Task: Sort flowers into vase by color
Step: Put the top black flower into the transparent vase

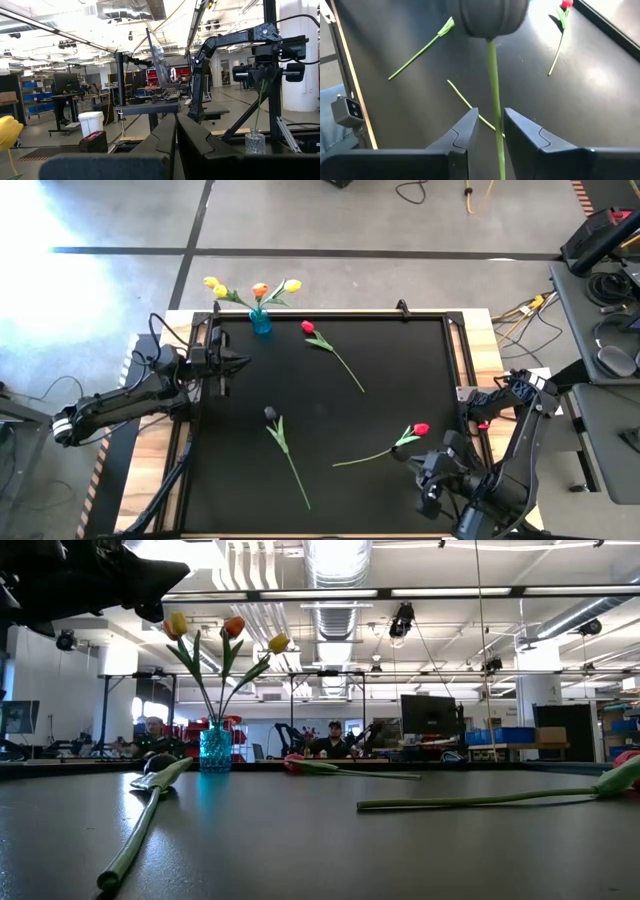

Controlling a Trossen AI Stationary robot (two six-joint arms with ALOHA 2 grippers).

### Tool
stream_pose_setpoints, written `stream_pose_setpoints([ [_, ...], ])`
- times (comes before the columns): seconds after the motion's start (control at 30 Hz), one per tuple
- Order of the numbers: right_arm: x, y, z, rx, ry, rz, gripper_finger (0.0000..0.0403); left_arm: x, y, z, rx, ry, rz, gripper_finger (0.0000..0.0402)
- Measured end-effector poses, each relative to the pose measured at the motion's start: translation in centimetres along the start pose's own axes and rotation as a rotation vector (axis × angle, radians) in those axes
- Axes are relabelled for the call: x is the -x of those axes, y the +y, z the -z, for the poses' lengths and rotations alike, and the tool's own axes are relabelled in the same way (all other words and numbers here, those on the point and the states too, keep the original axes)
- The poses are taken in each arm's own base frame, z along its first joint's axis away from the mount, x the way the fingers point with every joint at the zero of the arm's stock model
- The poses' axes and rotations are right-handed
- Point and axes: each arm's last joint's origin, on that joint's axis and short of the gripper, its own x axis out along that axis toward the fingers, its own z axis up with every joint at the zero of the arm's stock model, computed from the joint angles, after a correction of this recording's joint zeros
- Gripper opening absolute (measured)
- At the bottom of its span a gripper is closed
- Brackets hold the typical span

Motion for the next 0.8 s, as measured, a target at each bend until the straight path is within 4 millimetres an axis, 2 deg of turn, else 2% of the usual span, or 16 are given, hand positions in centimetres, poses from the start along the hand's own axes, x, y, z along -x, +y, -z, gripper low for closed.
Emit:
stream_pose_setpoints([
  [0.43, -1.7, -0.6, -1.8, 0.030, 0.112, 0.039, 0.0030, 0.0, 0.0, 0.0, 0.000, 0.000, 0.000, 0.0000],
  [0.8, -1.5, -1.2, -2.1, 0.058, 0.187, 0.013, 0.0013, 0.0, 0.0, 0.0, 0.000, 0.000, 0.000, 0.0000],
])
